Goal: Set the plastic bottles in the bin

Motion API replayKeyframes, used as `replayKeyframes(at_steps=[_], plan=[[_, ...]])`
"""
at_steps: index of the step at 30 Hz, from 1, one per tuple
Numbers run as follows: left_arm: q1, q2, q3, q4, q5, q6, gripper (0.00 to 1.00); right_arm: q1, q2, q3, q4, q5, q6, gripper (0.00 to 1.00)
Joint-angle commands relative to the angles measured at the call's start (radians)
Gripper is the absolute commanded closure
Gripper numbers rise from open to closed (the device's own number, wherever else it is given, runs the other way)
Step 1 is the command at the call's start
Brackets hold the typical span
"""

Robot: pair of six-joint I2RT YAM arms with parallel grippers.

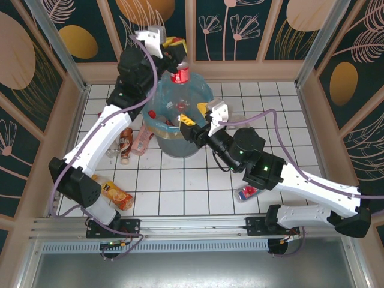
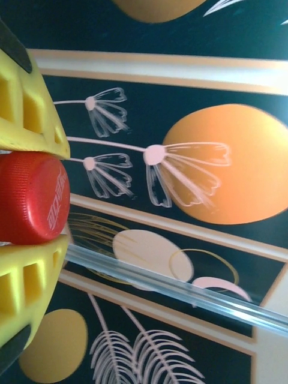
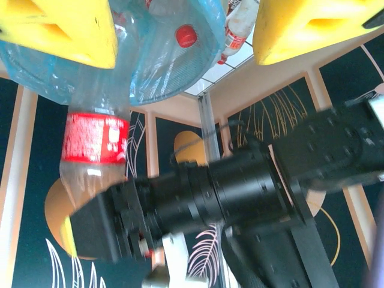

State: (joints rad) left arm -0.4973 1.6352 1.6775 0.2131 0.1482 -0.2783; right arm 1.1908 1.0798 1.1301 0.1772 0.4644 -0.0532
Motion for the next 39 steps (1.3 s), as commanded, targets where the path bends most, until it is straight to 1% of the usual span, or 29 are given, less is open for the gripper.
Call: replayKeyframes(at_steps=[1,8,13,21,22,23,26,28,31,39], plan=[[-0.008,-0.014,-0.095,0.192,0.030,-0.038,1.00,-0.003,-0.024,-0.010,0.016,0.035,0.021,0.38],[-0.033,-0.026,-0.275,0.332,0.020,-0.038,1.00,-0.003,0.001,-0.011,0.018,0.021,0.024,0.38],[-0.034,-0.009,-0.325,0.370,0.024,-0.063,1.00,-0.003,0.025,-0.006,0.011,0.020,0.023,0.38],[-0.034,-0.007,-0.413,0.398,0.016,-0.050,1.00,-0.003,0.034,-0.009,0.002,0.030,0.024,0.38],[-0.035,-0.010,-0.420,0.397,0.019,-0.047,0.97,-0.003,0.034,-0.012,0.001,0.029,0.025,0.38],[-0.035,-0.015,-0.426,0.394,0.023,-0.044,0.89,-0.003,0.034,-0.012,0.000,0.031,0.025,0.38],[-0.035,-0.028,-0.436,0.395,0.024,-0.041,0.63,-0.003,0.036,-0.012,0.002,0.029,0.024,0.38],[-0.034,-0.037,-0.437,0.395,0.018,-0.040,0.54,-0.003,0.036,-0.012,0.004,0.028,0.026,0.38],[-0.035,-0.050,-0.437,0.394,0.015,-0.040,0.50,-0.003,0.038,-0.012,0.002,0.026,0.027,0.38],[-0.035,-0.079,-0.443,0.393,0.016,-0.039,0.48,-0.002,0.037,-0.018,-0.001,0.026,0.037,0.38]])
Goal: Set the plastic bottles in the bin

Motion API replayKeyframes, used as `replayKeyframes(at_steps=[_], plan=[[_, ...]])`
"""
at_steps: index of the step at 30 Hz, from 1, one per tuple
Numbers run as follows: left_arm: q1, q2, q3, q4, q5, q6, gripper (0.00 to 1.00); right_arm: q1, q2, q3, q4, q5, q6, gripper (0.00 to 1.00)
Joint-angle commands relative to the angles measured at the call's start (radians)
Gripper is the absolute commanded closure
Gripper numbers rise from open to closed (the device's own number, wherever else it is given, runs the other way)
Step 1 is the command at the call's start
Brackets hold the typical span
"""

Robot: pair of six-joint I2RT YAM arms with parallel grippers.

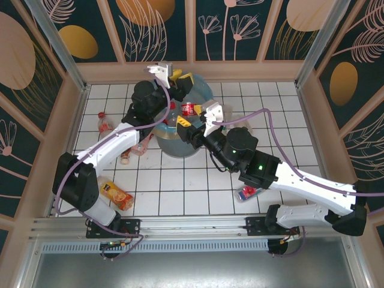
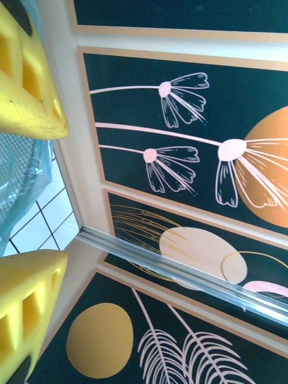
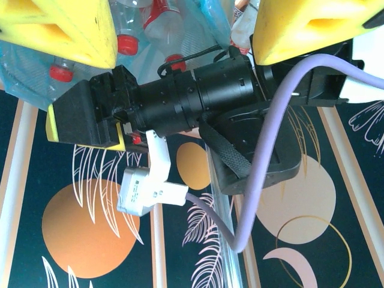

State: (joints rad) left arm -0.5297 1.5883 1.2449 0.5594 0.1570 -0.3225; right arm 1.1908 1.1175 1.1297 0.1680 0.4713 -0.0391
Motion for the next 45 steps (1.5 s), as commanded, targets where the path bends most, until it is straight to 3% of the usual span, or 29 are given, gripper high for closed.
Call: replayKeyframes(at_steps=[1,11,20,23,30,32,36,42,45], plan=[[-0.002,-0.034,-0.011,0.044,0.009,0.003,0.48,-0.003,-0.002,-0.018,0.006,0.020,0.024,0.38],[-0.001,-0.061,0.039,-0.046,0.013,0.007,0.49,-0.008,0.010,-0.003,-0.021,0.028,0.025,0.38],[-0.002,-0.167,0.125,-0.268,0.000,0.019,0.50,-0.062,0.083,0.087,-0.168,-0.012,0.095,0.38],[-0.001,-0.234,0.127,-0.392,-0.066,0.028,0.50,-0.071,0.092,0.088,-0.161,-0.049,0.103,0.38],[0.011,-0.423,0.053,-0.724,-0.421,0.037,0.50,-0.067,0.146,0.124,-0.163,-0.141,0.100,0.38],[0.062,-0.466,0.017,-0.780,-0.439,0.016,0.48,-0.061,0.171,0.140,-0.162,-0.166,0.095,0.38],[0.309,-0.509,-0.070,-0.791,-0.255,-0.082,0.49,-0.039,0.235,0.187,-0.159,-0.203,0.078,0.38],[0.527,-0.369,-0.061,-0.776,-0.050,-0.110,0.47,-0.013,0.348,0.296,-0.164,-0.327,0.106,0.38],[0.611,-0.314,-0.072,-0.726,-0.017,-0.136,0.46,-0.010,0.447,0.378,-0.194,-0.372,0.139,0.38]])
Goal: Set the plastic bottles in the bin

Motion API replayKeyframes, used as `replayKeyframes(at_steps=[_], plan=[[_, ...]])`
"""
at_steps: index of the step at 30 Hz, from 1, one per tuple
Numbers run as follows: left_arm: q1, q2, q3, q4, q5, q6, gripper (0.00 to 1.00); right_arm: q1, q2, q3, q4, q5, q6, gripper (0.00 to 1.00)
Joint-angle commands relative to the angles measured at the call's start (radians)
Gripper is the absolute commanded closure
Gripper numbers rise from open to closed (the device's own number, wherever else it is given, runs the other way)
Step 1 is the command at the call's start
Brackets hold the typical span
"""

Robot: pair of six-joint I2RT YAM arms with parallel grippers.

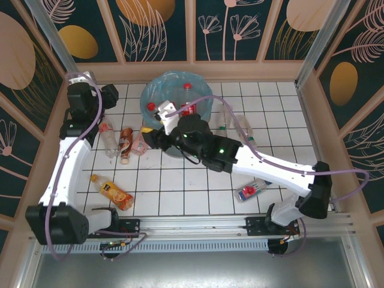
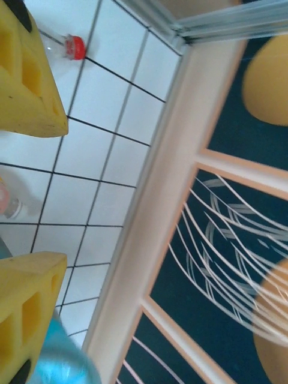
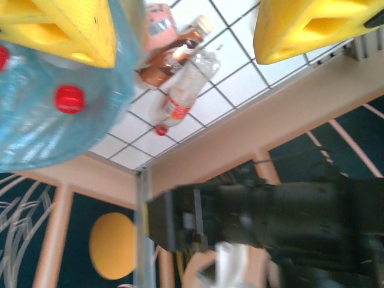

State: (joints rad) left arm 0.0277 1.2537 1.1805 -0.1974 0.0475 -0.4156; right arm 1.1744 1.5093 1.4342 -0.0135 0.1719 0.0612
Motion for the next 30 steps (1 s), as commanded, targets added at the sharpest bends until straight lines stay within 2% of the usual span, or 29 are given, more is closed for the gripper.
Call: replayKeyframes(at_steps=[1,6,14,20,30], plan=[[0.082,0.039,-0.012,0.050,0.103,-0.051,0.46,0.008,0.099,0.112,-0.033,-0.088,0.048,0.38],[0.188,0.182,0.039,0.072,0.134,-0.050,0.46,0.010,0.286,0.271,-0.118,-0.140,0.081,0.38],[0.259,0.430,0.151,0.051,0.143,-0.006,0.46,0.028,0.532,0.517,-0.305,-0.197,0.104,0.38],[0.306,0.579,0.192,0.032,0.166,0.010,0.46,0.074,0.577,0.546,-0.318,-0.240,0.103,0.38],[0.308,0.724,0.247,-0.040,0.184,0.064,0.46,0.106,0.590,0.542,-0.319,-0.279,0.091,0.39]])
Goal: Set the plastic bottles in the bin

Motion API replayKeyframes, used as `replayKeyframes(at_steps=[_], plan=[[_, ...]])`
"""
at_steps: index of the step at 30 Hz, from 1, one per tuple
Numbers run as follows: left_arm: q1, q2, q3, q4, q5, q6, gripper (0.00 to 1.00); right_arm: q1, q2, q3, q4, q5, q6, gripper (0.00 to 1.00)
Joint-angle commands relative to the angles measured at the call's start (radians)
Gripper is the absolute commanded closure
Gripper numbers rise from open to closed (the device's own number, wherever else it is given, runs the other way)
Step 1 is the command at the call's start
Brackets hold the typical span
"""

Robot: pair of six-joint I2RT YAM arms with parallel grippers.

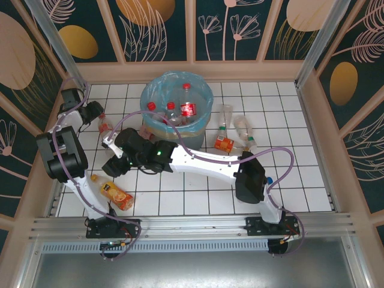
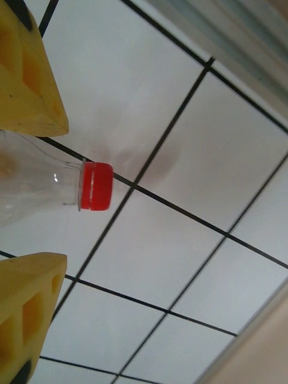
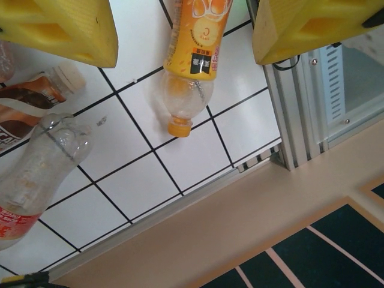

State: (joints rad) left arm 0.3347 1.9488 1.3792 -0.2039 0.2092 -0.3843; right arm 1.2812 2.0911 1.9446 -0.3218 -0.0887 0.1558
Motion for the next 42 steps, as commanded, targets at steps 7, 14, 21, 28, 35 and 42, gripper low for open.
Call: replayKeyframes(at_steps=[7,14,21,28,35,42], plan=[[0.002,0.122,0.144,-0.104,0.018,0.057,0.46,0.001,-0.006,0.008,-0.008,-0.013,-0.005,0.38],[0.001,0.185,0.216,-0.156,0.019,0.069,0.47,0.003,0.000,0.010,-0.007,-0.017,-0.002,0.38],[-0.003,0.200,0.194,-0.147,0.032,0.061,0.48,0.005,0.021,0.022,-0.014,-0.025,-0.007,0.38],[-0.019,0.238,0.228,-0.167,0.035,0.065,0.50,0.008,0.036,0.036,-0.030,-0.031,-0.011,0.39],[-0.028,0.242,0.236,-0.175,0.039,0.070,0.56,0.008,0.035,0.042,-0.030,-0.031,-0.013,0.39],[-0.027,0.183,0.233,-0.164,0.007,0.068,0.76,0.017,0.031,0.047,-0.041,-0.019,-0.014,0.39]])
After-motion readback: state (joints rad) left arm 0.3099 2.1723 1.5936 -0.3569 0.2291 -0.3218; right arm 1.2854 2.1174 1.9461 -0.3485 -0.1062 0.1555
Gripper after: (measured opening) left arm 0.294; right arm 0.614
